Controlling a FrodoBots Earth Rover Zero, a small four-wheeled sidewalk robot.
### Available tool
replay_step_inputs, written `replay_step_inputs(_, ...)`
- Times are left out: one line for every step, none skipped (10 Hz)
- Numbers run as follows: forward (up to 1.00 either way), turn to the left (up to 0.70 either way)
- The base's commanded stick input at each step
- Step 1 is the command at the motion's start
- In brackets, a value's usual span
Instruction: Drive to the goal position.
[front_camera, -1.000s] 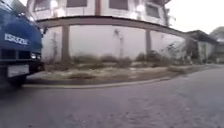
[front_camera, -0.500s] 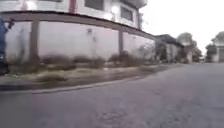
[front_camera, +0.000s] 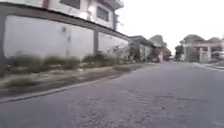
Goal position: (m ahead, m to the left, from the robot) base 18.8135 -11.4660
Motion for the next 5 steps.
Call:
replay_step_inputs(0.0,-1.0)
replay_step_inputs(0.0,-1.0)
replay_step_inputs(0.0,-1.0)
replay_step_inputs(0.0,-1.0)
replay_step_inputs(0.0,-1.0)
